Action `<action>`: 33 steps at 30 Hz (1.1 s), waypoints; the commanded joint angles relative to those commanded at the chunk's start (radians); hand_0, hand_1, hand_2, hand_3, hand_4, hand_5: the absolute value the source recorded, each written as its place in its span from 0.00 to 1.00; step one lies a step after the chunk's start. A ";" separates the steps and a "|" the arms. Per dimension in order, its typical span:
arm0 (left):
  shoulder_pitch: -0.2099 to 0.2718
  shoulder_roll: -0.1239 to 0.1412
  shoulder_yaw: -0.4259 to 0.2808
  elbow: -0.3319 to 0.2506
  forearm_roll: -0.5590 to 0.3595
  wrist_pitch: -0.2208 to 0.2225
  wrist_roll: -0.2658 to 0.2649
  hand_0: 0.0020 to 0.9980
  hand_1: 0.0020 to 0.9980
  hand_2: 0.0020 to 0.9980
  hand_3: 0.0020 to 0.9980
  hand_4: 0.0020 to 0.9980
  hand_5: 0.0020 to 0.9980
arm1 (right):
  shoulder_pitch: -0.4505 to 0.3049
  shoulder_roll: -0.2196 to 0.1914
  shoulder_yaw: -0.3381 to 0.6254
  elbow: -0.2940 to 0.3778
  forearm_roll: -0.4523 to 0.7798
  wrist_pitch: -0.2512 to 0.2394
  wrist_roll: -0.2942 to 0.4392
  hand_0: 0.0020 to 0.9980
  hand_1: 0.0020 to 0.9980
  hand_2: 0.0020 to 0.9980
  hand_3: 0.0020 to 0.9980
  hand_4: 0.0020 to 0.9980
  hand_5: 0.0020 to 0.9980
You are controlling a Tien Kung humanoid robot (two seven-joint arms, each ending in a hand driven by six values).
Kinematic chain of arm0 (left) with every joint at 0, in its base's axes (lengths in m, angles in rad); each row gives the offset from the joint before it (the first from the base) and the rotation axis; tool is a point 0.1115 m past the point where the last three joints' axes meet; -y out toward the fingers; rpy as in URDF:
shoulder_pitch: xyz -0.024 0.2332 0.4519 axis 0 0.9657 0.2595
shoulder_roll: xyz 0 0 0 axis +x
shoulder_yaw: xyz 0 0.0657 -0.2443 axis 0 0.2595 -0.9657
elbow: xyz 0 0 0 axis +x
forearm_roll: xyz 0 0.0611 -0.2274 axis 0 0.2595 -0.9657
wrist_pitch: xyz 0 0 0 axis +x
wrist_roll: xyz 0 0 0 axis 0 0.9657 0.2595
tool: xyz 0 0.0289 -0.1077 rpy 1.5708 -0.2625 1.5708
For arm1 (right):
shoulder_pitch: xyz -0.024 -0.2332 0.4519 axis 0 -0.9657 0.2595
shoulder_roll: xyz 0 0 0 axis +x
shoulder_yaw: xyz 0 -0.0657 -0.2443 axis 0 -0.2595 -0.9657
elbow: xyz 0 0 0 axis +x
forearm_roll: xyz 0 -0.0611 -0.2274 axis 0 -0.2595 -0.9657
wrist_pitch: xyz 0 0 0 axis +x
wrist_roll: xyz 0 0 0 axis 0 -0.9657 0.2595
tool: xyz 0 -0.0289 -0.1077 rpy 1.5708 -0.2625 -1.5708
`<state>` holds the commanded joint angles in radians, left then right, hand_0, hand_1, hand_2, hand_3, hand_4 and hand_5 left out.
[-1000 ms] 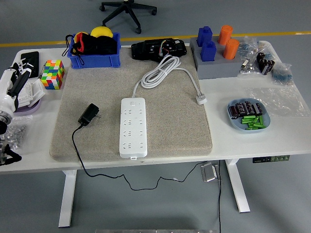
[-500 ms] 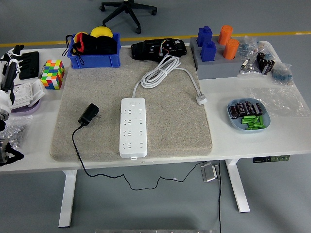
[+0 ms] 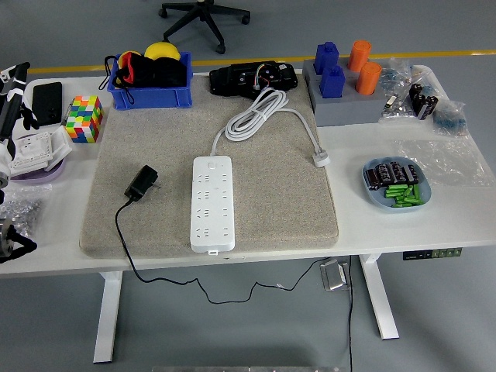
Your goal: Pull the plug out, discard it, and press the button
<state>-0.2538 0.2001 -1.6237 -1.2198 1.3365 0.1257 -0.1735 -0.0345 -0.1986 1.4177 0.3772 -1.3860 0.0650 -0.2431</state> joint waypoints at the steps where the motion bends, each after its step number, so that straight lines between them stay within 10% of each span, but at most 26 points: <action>1: 0.000 0.000 0.000 -0.001 -0.002 0.000 -0.003 0.05 0.02 0.07 0.76 0.82 0.31 | 0.000 0.000 0.000 0.000 0.000 0.000 0.000 0.79 0.75 0.74 0.74 0.79 0.79; 2: 0.001 0.000 -0.001 -0.002 -0.004 0.001 -0.005 0.02 0.00 0.02 0.70 0.42 0.00 | 0.000 0.000 0.000 0.000 0.000 0.001 0.000 0.79 0.75 0.74 0.75 0.79 0.79; 7: 0.002 0.000 -0.004 -0.009 0.023 -0.008 -0.006 0.02 0.00 0.02 0.70 0.42 0.00 | -0.002 0.000 0.000 0.000 -0.002 0.001 0.000 0.79 0.75 0.74 0.75 0.79 0.79; 8: 0.001 0.000 -0.005 -0.010 0.028 -0.006 -0.009 0.02 0.00 0.00 0.69 0.10 0.00 | -0.001 0.000 0.000 -0.001 -0.002 0.001 0.000 0.79 0.75 0.74 0.75 0.79 0.79; 33: 0.002 0.003 -0.006 -0.019 0.018 -0.006 -0.015 0.02 0.00 0.02 0.66 0.15 0.00 | -0.002 0.000 0.002 0.000 -0.001 -0.001 0.000 0.79 0.75 0.74 0.75 0.79 0.79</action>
<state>-0.2520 0.2026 -1.6295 -1.2387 1.3550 0.1202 -0.1884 -0.0363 -0.1988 1.4195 0.3767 -1.3873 0.0644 -0.2434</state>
